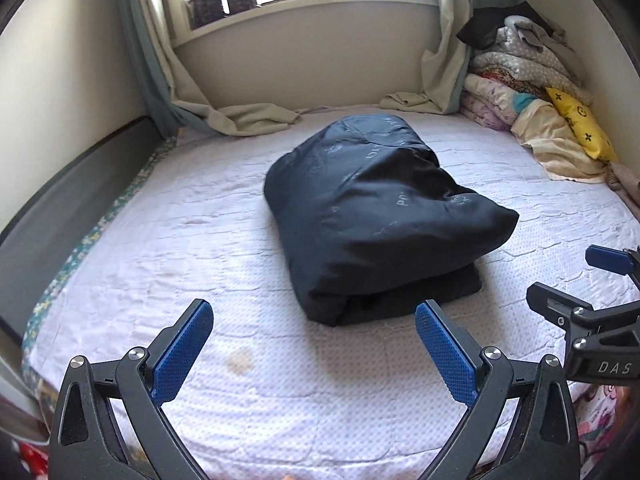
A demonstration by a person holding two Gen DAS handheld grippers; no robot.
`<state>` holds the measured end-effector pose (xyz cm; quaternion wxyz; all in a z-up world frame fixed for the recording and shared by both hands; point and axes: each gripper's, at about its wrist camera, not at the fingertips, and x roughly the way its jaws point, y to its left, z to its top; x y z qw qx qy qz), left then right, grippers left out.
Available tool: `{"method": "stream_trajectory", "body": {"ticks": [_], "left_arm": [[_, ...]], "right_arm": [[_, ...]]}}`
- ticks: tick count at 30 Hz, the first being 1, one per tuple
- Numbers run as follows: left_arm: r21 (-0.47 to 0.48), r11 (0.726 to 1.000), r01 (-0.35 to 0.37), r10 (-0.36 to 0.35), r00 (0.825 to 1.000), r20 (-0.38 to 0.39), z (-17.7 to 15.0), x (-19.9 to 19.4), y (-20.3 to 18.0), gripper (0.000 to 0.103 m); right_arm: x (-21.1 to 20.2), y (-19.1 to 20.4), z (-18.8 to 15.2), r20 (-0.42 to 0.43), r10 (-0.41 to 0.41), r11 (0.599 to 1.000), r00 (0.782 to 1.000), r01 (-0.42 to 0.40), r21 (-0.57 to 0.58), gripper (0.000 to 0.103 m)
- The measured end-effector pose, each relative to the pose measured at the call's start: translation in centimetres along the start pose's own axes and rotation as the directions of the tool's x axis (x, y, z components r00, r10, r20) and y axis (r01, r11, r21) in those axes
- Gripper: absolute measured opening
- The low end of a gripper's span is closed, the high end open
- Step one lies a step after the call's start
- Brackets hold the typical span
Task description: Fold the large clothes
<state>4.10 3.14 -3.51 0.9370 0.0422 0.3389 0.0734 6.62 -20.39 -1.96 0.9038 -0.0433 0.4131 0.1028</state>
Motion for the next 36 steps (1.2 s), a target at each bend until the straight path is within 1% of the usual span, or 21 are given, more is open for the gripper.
{"method": "stream_trajectory", "body": {"ticks": [4, 9, 11, 15, 19, 22, 25, 36], "left_arm": [[-0.043, 0.999, -0.013, 0.014, 1.0, 0.006, -0.6, -0.5, 0.7, 0.102], [-0.111, 0.994, -0.009, 0.006, 1.0, -0.029, -1.4, -0.3, 1.9, 0.102], [-0.119, 0.993, -0.011, 0.007, 0.999, -0.031, -1.5, -0.3, 2.1, 0.102], [-0.115, 0.993, -0.018, 0.015, 1.0, -0.028, -1.7, -0.4, 2.1, 0.102], [-0.108, 0.994, 0.0, -0.004, 0.999, -0.038, -1.8, -0.1, 1.7, 0.102], [-0.102, 0.995, 0.007, -0.012, 0.999, -0.041, -1.9, 0.0, 1.4, 0.102], [-0.091, 0.996, 0.006, -0.01, 0.999, -0.038, -1.9, 0.0, 1.0, 0.102], [-0.082, 0.997, 0.014, -0.018, 0.999, -0.045, -1.9, 0.2, 0.5, 0.102]], "right_arm": [[-0.6, 0.3, -0.5, 0.01, -0.006, 1.0, 1.0, 0.006, -0.003, 0.103], [-1.2, 0.3, -0.9, 0.016, -0.005, 1.0, 1.0, 0.005, 0.01, 0.103], [-1.4, 0.2, -1.0, 0.024, -0.009, 1.0, 1.0, 0.009, 0.014, 0.103], [-1.4, 0.4, -1.4, 0.024, -0.029, 0.999, 0.999, 0.029, 0.015, 0.103], [-1.0, 0.3, -1.6, 0.002, 0.011, 0.999, 1.0, -0.011, 0.038, 0.103], [-0.7, 0.3, -1.6, -0.011, 0.006, 0.999, 1.0, -0.006, 0.038, 0.103], [-0.6, 0.4, -1.7, -0.023, 0.024, 0.999, 0.999, -0.023, 0.035, 0.103], [-0.5, 0.8, -1.8, -0.03, 0.038, 0.999, 0.999, -0.037, 0.021, 0.103]]}}
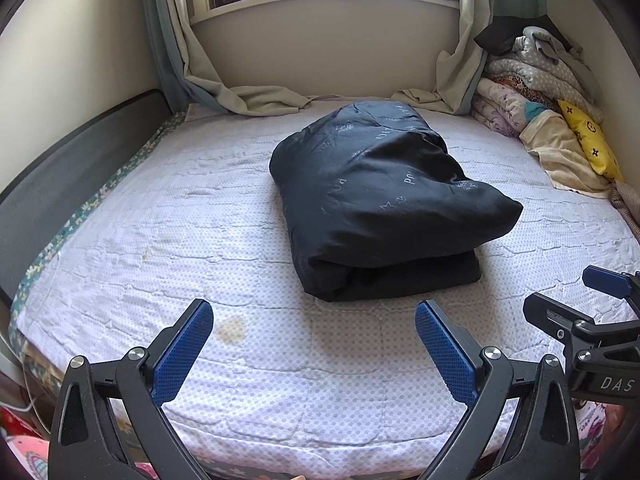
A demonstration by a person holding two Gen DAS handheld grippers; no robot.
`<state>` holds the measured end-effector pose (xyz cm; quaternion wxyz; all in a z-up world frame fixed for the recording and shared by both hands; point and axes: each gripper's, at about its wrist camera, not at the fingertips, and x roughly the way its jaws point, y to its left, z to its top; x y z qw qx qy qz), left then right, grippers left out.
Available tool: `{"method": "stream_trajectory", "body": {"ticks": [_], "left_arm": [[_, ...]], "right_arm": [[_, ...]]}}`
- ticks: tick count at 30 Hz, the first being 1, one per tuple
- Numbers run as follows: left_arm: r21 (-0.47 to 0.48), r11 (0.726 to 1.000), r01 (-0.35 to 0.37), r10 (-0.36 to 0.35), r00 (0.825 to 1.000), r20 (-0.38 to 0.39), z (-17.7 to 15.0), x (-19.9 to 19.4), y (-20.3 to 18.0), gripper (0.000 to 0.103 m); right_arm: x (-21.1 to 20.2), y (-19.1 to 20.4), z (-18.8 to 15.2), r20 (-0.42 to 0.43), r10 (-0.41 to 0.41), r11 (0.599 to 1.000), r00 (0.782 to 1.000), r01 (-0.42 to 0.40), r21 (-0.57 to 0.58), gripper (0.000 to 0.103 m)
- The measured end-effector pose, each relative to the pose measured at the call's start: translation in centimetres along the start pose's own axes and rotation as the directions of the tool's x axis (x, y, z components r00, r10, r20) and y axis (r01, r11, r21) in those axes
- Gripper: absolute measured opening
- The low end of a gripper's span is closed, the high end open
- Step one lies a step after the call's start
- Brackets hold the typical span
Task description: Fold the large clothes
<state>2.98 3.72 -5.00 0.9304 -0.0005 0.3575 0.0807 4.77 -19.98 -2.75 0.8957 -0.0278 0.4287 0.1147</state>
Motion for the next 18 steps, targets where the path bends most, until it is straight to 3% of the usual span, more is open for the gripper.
{"method": "stream_trajectory", "body": {"ticks": [18], "left_arm": [[-0.004, 1.0, 0.001, -0.001, 1.0, -0.004, -0.13, 0.11, -0.04, 0.102]], "right_arm": [[0.1, -0.15, -0.07, -0.007, 0.0, 1.0, 1.0, 0.0, 0.01, 0.103]]}}
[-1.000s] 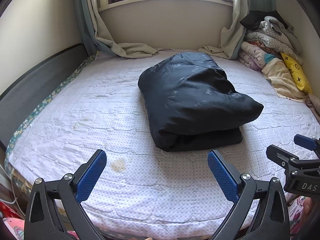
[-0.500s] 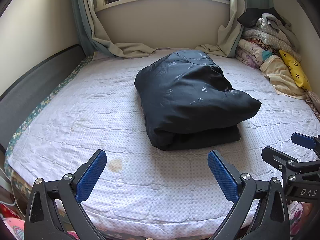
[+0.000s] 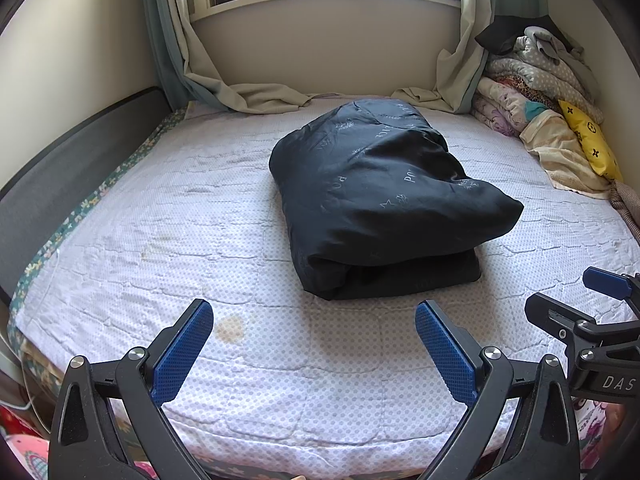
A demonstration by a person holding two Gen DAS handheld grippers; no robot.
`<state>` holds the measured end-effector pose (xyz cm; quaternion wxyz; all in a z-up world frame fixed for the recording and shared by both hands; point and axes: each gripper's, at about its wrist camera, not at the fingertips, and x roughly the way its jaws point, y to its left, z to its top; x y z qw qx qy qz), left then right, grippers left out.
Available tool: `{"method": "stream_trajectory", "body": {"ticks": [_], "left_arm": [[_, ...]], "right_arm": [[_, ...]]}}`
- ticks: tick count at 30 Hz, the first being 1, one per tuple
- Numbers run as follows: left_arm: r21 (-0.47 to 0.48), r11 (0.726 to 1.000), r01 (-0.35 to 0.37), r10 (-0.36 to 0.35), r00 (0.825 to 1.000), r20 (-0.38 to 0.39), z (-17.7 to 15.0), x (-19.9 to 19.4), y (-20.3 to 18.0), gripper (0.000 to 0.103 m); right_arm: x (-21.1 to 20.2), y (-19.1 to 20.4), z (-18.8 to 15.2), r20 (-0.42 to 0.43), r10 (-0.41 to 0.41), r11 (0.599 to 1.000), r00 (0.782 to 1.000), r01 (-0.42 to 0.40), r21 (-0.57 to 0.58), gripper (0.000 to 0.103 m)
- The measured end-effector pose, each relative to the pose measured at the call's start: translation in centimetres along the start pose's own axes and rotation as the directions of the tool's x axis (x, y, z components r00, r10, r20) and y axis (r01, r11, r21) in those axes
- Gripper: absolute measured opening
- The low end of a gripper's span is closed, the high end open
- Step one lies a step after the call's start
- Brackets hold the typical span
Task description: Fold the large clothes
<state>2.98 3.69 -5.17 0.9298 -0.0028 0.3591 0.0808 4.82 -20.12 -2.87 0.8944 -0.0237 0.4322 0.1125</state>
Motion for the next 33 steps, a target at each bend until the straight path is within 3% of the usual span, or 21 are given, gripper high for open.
{"method": "stream_trajectory", "body": {"ticks": [33], "left_arm": [[-0.019, 1.0, -0.012, 0.013, 0.999, 0.039, 0.25, -0.72, 0.82, 0.102]], "right_arm": [[0.35, -0.48, -0.06, -0.011, 0.009, 1.0, 1.0, -0.009, -0.008, 0.103]]}}
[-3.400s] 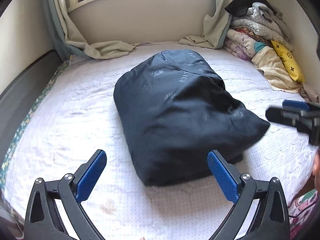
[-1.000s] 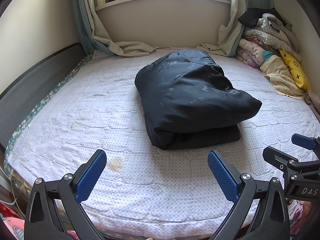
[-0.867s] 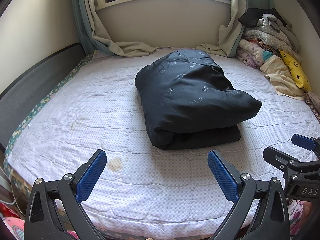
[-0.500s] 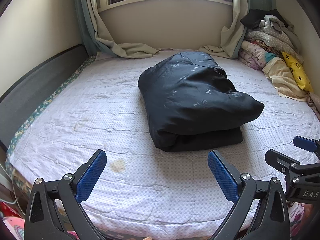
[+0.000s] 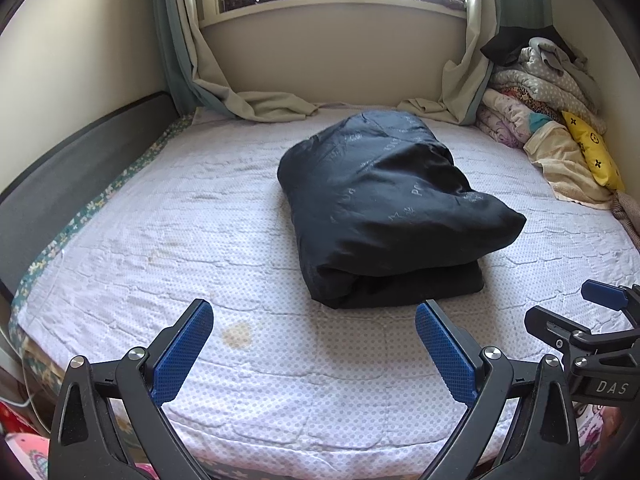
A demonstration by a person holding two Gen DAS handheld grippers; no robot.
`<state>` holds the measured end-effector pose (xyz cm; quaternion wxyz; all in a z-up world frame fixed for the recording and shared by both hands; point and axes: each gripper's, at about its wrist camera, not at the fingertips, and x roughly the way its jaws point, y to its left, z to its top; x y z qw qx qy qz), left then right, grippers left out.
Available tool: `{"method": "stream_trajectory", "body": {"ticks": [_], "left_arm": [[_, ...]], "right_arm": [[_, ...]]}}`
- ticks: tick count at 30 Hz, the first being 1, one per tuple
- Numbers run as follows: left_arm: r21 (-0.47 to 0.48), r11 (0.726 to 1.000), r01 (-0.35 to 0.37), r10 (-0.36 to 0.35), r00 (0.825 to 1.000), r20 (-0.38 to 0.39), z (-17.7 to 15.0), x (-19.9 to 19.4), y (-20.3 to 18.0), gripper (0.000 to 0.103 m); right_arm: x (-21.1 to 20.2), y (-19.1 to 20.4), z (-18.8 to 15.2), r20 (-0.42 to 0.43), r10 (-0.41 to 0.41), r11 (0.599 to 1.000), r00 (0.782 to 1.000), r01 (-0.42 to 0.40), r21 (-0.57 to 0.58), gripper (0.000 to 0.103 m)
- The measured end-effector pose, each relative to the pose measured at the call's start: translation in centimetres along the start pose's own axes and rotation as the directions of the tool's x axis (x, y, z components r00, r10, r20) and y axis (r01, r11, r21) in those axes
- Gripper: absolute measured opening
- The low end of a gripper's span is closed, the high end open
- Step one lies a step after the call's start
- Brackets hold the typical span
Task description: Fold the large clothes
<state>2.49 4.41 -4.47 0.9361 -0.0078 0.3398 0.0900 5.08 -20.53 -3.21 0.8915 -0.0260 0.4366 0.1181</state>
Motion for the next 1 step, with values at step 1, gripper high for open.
{"method": "stream_trajectory", "body": {"ticks": [1], "left_arm": [[-0.003, 1.0, -0.002, 0.002, 1.0, 0.004, 0.05, -0.12, 0.07, 0.102]], "right_arm": [[0.09, -0.05, -0.03, -0.002, 0.0, 1.0, 1.0, 0.0, -0.001, 0.103]]}}
